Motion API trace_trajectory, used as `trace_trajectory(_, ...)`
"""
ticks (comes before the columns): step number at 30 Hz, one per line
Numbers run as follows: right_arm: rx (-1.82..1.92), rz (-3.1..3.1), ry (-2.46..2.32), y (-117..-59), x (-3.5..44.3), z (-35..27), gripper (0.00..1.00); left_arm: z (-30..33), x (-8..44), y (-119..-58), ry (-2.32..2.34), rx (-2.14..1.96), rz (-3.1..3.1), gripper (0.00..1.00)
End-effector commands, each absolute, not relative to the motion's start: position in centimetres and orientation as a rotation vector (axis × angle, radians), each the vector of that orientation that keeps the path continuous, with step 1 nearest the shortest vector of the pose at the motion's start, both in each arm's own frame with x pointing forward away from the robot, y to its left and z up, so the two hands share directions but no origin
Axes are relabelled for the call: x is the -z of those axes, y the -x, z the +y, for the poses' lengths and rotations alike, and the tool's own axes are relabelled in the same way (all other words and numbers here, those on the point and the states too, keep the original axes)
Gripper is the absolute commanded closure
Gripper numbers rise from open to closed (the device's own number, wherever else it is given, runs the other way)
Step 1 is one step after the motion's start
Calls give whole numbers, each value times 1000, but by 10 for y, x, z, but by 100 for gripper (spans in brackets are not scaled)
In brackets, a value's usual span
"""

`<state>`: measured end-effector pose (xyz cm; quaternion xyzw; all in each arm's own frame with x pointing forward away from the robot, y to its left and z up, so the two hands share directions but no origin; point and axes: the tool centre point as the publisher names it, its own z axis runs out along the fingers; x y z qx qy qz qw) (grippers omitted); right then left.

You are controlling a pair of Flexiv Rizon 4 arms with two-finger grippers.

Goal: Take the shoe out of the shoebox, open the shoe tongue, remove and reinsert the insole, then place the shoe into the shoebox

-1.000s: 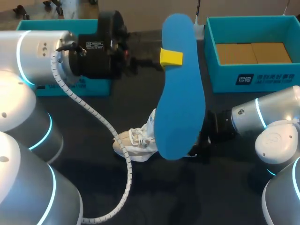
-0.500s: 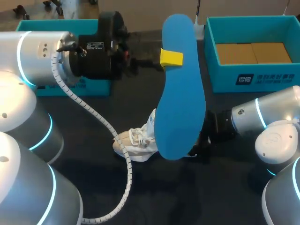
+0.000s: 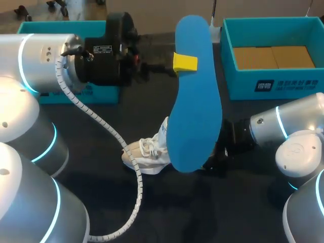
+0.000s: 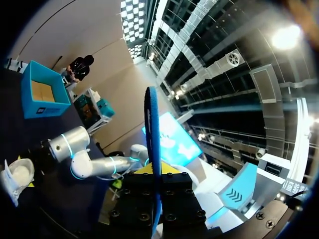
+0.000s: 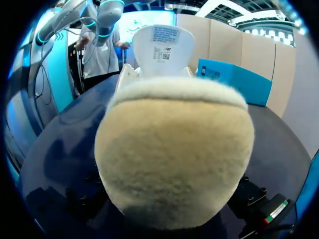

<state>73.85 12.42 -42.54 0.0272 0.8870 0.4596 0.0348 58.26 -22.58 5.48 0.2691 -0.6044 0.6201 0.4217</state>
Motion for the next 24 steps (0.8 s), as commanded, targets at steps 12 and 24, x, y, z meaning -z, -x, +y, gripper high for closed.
trace_trajectory(12, -1337, 2779, -92, -733, 416, 114, 0, -229, -54, -582, -674, -1556, -1512, 100)
trace_trajectory(24, -1200, 2840, -111, -732, 402, 106, 0, -229, -54, -582, -674, -1556, -1512, 100)
